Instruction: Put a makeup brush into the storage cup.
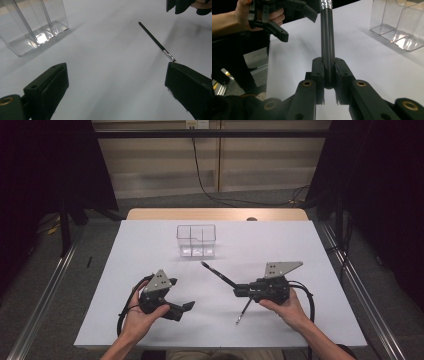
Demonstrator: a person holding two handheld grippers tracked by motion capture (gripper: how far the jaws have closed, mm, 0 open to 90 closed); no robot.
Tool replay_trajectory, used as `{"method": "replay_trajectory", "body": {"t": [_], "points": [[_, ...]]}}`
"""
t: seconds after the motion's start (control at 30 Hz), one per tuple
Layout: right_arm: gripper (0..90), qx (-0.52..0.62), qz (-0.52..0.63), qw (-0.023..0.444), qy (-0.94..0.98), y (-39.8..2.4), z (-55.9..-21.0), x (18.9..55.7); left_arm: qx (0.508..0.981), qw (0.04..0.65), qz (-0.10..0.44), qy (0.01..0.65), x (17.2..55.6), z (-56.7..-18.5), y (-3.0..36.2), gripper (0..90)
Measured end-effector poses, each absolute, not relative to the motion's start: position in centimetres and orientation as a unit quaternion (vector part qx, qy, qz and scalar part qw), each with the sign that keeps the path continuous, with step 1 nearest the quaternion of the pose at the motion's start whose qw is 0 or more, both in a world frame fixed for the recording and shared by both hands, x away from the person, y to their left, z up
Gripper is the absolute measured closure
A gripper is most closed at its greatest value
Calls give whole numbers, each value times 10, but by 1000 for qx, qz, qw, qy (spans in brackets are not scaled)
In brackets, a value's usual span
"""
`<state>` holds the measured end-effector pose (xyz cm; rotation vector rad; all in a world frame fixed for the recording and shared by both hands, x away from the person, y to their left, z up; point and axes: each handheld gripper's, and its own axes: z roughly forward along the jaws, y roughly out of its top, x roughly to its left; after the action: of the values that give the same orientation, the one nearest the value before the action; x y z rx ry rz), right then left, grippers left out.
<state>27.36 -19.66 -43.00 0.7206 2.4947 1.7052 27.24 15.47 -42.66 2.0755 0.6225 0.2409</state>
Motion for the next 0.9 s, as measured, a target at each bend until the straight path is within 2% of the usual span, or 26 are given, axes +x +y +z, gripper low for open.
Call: {"method": "replay_trajectory", "body": {"t": [0.13,0.2,0.4,0.53,0.63,0.9], "points": [[800,228,556,22,799,-197,-429,273,838,476,100,247,272,-426,151,52],[800,229,559,25,796,-197,-428,273,839,478,85,244,274,-425,148,84],[800,222,559,26,799,-194,-427,271,821,511,79,242,277,-422,134,66],[800,223,557,26,799,-194,-428,271,805,533,94,244,277,-418,125,71],[800,220,559,28,799,-194,-427,271,799,545,85,240,280,-416,120,101],[800,218,561,33,798,-194,-426,270,792,564,81,219,279,-410,103,78]]}}
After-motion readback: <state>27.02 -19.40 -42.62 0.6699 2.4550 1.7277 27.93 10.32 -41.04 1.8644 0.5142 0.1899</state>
